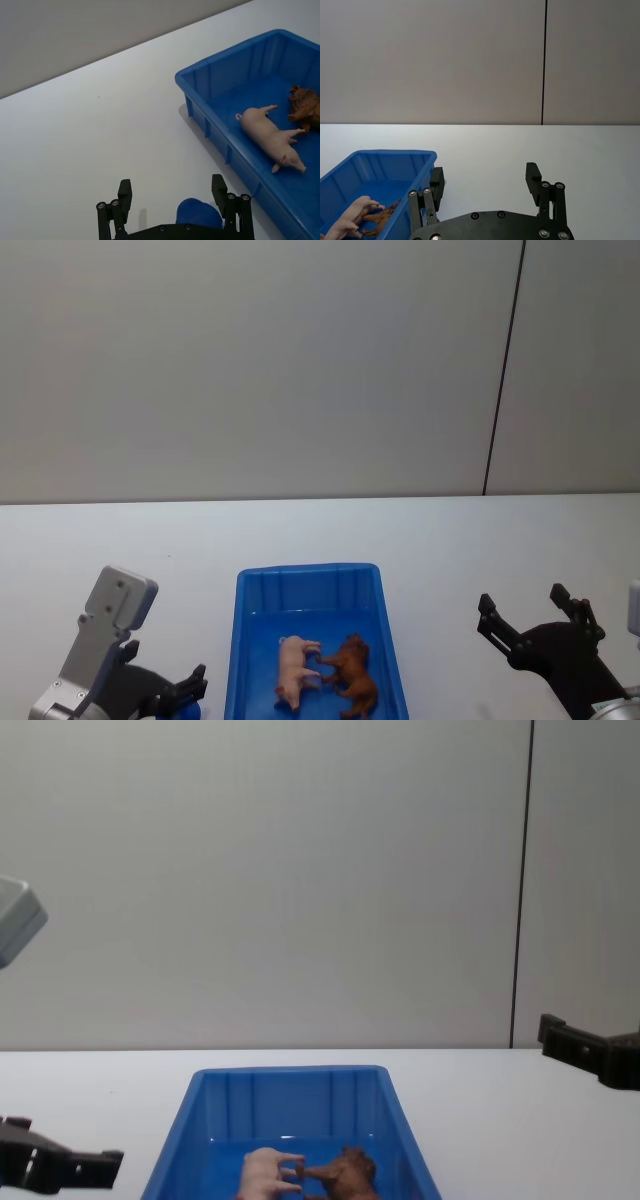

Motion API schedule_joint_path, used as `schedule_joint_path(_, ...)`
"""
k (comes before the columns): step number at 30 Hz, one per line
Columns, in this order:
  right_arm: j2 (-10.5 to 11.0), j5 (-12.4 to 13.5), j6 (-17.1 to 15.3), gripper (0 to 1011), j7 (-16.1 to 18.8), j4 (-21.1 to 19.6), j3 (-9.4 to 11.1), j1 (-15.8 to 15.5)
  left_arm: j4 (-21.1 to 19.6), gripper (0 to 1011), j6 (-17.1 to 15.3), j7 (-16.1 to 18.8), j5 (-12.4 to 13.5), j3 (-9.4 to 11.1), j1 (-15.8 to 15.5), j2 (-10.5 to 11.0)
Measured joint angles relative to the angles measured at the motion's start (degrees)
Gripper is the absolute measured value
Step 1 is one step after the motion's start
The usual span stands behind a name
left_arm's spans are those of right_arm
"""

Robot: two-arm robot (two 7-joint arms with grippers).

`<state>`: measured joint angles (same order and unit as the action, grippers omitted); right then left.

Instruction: Pick up the two dolls from the table and place them into the box.

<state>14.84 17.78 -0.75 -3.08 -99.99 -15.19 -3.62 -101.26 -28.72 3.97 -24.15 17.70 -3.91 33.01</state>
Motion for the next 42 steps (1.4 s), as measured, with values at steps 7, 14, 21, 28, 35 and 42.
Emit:
schedule_joint_path(7,0.0,0.0,0.0,1001,0.0,0.0,0.0,0.0,0.1,1008,-0.8,-0.8,-0.5,-0.4,1.0,0.7)
schedule_joint_path(14,0.0,0.0,0.0,1001,0.0,0.0,0.0,0.0,0.3,1008,-1.1,-1.8,-0.8,-0.5,1.6,1.1)
schedule_joint_path(21,0.0,0.0,0.0,1001,0.0,0.0,0.0,0.0,0.8,961,-1.1,-3.6,-1.0,-0.6,2.0,1.2)
schedule_joint_path(28,0.0,0.0,0.0,1001,0.0,0.0,0.0,0.0,1.3,792,-1.4,-5.0,-1.1,-0.6,2.0,1.0)
schedule_joint_path(35,0.0,0.0,0.0,1001,0.0,0.0,0.0,0.0,1.7,570,-1.8,-5.6,-1.2,-0.5,2.1,0.8)
schedule_joint_path(42,0.0,0.0,0.0,1001,0.0,0.0,0.0,0.0,1.7,348,-1.9,-5.8,-1.1,-0.5,2.2,0.6)
